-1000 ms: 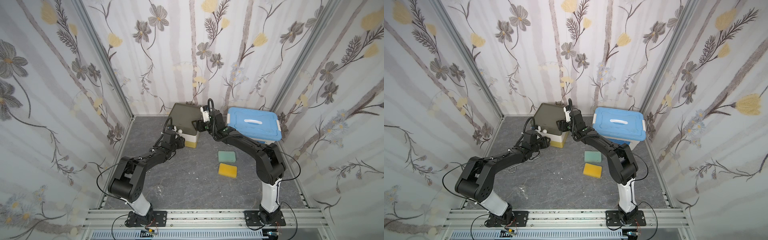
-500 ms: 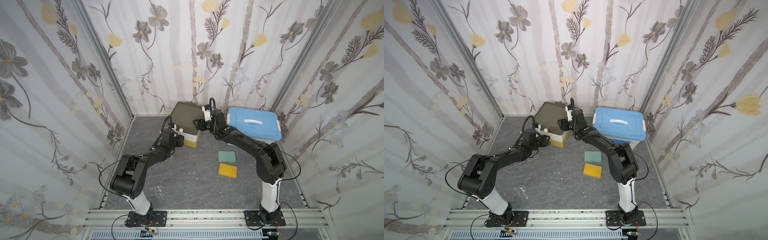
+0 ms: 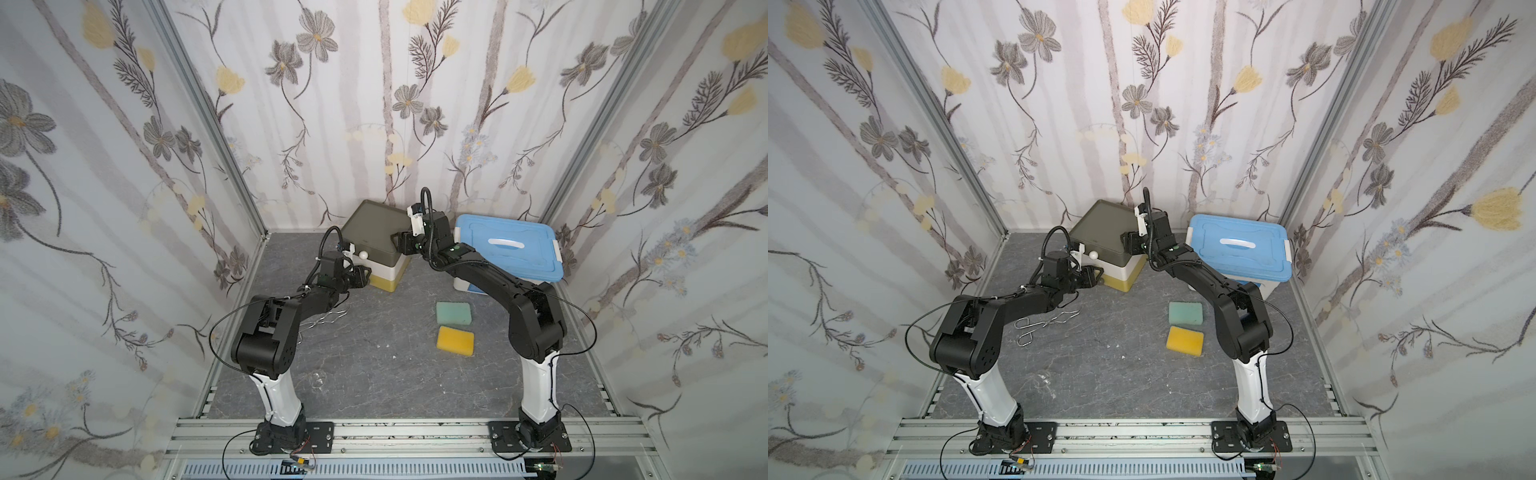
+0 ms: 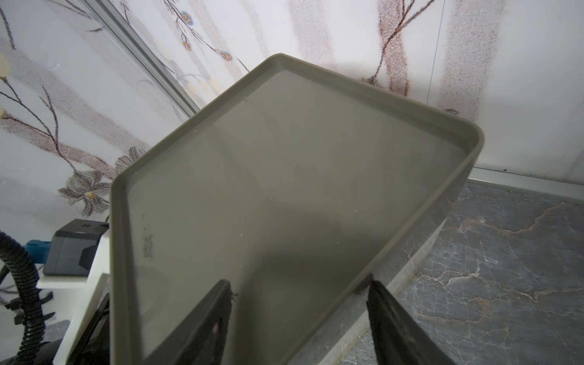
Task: Take the sponge out of the drawer
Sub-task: Open the drawer in the storage box.
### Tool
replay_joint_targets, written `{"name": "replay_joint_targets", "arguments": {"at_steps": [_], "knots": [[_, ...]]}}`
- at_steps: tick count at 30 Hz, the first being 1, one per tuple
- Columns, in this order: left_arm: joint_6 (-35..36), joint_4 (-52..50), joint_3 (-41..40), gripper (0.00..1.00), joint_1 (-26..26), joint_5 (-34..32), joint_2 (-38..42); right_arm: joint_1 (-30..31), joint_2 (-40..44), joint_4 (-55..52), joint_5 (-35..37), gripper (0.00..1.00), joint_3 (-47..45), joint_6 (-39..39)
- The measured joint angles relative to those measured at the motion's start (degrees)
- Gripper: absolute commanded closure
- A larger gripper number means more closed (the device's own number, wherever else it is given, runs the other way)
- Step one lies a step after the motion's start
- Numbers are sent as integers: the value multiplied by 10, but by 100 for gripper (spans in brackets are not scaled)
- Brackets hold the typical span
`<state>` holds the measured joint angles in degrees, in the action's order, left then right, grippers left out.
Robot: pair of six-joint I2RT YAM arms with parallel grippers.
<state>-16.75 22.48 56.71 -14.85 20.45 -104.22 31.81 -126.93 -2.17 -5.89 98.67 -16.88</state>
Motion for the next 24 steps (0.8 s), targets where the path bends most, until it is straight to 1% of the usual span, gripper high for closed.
{"name": "replay_joint_targets", "arguments": {"at_steps": [9,11,13,14,17,20,24], "knots": [[-2,9,-3,64,0,7,0,-3,-7,0,4,31,7,0],[-1,12,-5,66,0,6,0,-3,-7,0,4,31,8,0],[-1,12,-5,71,1,6,0,-3,-8,0,4,31,8,0],[1,12,-5,72,2,6,0,-3,-8,0,4,31,8,0],[1,17,-8,73,2,5,2,-3,-9,0,5,31,8,0],[1,22,-14,77,2,3,4,-3,-9,0,5,31,8,0],[1,36,-28,78,2,1,11,-3,-10,0,5,31,8,-1]]}}
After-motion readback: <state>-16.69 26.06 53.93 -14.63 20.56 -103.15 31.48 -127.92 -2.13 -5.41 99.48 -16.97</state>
